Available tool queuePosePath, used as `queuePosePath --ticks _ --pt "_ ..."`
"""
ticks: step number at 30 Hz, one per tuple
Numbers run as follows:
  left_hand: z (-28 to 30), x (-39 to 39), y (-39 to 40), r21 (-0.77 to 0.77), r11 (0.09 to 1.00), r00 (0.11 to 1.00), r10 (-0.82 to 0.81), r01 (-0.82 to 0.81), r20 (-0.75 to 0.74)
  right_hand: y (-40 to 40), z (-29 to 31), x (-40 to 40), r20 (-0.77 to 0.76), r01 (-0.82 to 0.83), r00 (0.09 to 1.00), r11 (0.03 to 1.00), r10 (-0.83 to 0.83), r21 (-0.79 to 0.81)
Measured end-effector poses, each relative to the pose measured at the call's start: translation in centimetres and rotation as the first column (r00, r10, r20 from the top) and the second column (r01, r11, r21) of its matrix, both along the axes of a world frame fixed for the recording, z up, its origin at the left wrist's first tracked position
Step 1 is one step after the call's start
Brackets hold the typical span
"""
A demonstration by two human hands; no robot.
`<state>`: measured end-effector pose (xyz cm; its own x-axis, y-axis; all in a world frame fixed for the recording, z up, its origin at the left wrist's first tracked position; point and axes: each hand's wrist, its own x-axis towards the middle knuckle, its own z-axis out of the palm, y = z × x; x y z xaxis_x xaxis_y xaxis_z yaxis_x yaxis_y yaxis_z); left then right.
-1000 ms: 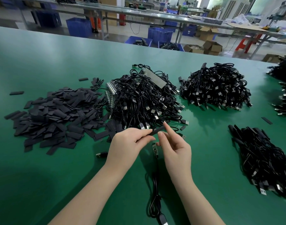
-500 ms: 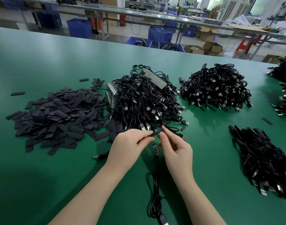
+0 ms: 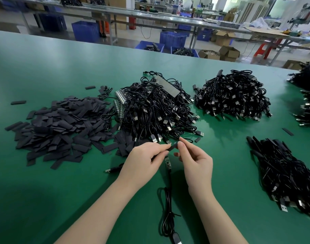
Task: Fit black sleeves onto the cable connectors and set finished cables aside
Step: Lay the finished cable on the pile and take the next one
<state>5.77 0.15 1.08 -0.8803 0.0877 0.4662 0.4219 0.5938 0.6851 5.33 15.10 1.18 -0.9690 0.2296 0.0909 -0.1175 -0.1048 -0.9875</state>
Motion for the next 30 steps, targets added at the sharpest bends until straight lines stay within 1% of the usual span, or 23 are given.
queuePosePath --ticks 3,9,11,14,18,19,22,23,25,27,28,29,30 --pt "-0.2 0.0 0.1 0.041 0.999 1.000 0.018 -0.018 0.006 0.0 0.0 0.0 -0.002 -0.012 1.000 1.000 0.012 0.005" --pt "-0.5 0.1 0.3 0.008 1.000 0.999 0.012 -0.012 0.032 -0.1 -0.2 -0.1 0.006 -0.027 1.000 1.000 0.027 0.012" --pt "-0.4 0.0 0.4 0.019 1.000 1.000 0.012 -0.013 0.025 -0.3 -0.4 0.0 0.026 -0.063 0.998 0.998 0.063 0.010" --pt "-0.2 0.1 0.3 -0.018 1.000 1.000 -0.002 0.002 0.014 -0.8 -0.6 0.0 0.074 -0.126 0.989 0.992 0.126 0.002" --pt "-0.3 0.2 0.3 0.016 1.000 0.995 0.008 -0.009 0.097 -0.2 -0.3 -0.3 0.097 -0.116 0.989 0.993 0.115 0.001" --pt "-0.3 0.2 0.3 -0.005 1.000 0.996 0.016 -0.016 0.091 0.2 -0.3 -0.4 0.099 -0.101 0.990 0.994 0.103 -0.029" --pt "-0.2 0.0 0.3 -0.193 0.979 0.997 0.067 -0.062 0.022 0.9 0.2 -0.6 0.130 -0.035 0.990 0.982 0.059 -0.183" --pt "-0.1 0.0 0.2 -0.241 0.968 0.996 0.080 -0.070 0.033 1.1 0.3 -0.7 0.135 -0.011 0.990 0.973 0.043 -0.231" --pt "-0.2 -0.1 -0.1 -0.291 0.955 0.990 0.098 -0.065 0.100 1.3 0.4 -0.9 0.142 0.004 0.989 0.959 0.038 -0.283" --pt "-0.4 -0.2 -0.2 -0.295 0.953 0.981 0.120 -0.071 0.151 1.2 0.5 -0.7 0.153 -0.024 0.986 0.963 0.068 -0.268" --pt "-0.4 -0.2 -0.2 -0.274 0.958 0.979 0.130 -0.083 0.157 0.9 0.4 -0.6 0.159 -0.048 0.983 0.968 0.089 -0.245" --pt "-0.4 -0.2 -0.1 -0.241 0.965 0.979 0.138 -0.099 0.148 0.7 0.2 -0.5 0.160 -0.070 0.982 0.979 0.101 -0.189" --pt "-0.2 -0.2 -0.1 -0.205 0.972 0.981 0.142 -0.114 0.129 0.5 0.1 -0.3 0.152 -0.091 0.983 0.992 0.104 -0.088"
